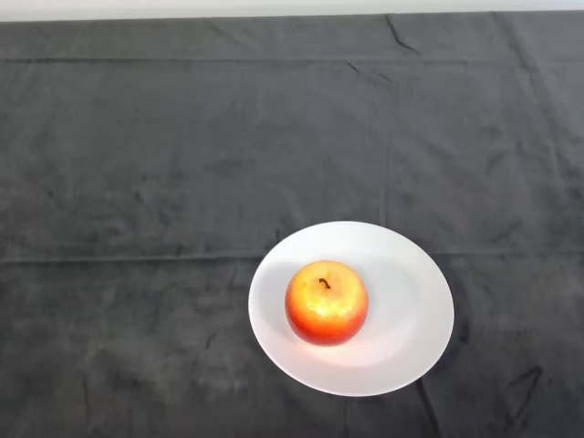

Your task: Move the apple to the plate

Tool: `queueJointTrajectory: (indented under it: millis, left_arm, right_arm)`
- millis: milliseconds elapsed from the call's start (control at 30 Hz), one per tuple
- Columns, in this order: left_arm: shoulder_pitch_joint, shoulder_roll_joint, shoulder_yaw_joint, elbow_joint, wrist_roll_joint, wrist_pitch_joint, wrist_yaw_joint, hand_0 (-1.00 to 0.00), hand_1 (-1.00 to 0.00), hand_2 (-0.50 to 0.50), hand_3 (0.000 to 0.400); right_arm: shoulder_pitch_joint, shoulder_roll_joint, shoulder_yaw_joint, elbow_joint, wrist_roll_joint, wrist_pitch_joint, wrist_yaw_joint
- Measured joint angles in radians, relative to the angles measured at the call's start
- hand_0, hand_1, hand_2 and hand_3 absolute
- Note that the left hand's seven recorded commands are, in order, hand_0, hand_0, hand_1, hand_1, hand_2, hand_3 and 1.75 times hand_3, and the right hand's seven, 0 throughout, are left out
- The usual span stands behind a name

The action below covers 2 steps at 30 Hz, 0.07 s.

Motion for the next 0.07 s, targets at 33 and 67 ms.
queueJointTrajectory:
  millis: [33, 67]
  left_arm:
    - [0.0, 0.0, 0.0, 0.0, 0.0, 0.0, 0.0, 0.0, 0.0, 0.0, 0.0]
    - [0.0, 0.0, 0.0, 0.0, 0.0, 0.0, 0.0, 0.0, 0.0, 0.0, 0.0]
  right_arm:
    - [0.0, 0.0, 0.0, 0.0, 0.0, 0.0, 0.0]
    - [0.0, 0.0, 0.0, 0.0, 0.0, 0.0, 0.0]
